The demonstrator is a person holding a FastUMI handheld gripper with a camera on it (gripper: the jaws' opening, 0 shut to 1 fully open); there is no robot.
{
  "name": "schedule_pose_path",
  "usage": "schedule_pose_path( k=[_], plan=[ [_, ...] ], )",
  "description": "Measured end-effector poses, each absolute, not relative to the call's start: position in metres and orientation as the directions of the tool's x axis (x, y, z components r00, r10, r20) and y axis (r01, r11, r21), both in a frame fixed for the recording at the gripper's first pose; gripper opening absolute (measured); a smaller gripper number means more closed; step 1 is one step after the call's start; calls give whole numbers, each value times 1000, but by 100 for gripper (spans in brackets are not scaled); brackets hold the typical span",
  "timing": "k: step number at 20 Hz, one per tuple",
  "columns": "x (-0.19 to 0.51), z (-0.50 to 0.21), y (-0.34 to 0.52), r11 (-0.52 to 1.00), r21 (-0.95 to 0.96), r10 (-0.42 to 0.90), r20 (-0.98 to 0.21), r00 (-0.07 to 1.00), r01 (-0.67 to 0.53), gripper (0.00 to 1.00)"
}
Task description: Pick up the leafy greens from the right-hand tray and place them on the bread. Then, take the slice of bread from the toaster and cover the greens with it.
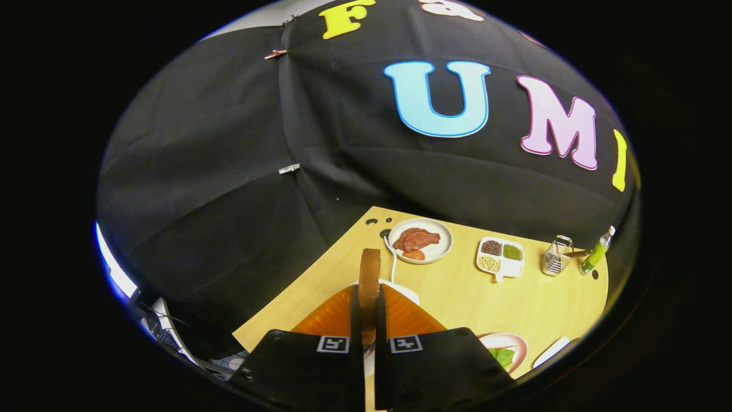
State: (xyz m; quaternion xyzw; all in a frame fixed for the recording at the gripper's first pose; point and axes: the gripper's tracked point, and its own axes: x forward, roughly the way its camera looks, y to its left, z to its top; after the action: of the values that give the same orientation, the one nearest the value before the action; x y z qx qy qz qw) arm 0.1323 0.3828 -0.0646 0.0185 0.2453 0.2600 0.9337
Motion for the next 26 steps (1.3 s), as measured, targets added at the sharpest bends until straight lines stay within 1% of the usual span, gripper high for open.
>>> schedule_pose_path(
  k=[6,10,14,18,26],
  plan=[
    [133,-77,318,891,192,452,-452,769,-411,11],
    [137,-85,266,907,257,416,-439,796,-332,11],
    [132,-122,215,919,308,374,-486,790,-246,11],
    [121,-166,178,932,304,336,-533,776,-196,11],
    [111,-240,145,908,407,345,-600,722,-96,11]
  ],
)
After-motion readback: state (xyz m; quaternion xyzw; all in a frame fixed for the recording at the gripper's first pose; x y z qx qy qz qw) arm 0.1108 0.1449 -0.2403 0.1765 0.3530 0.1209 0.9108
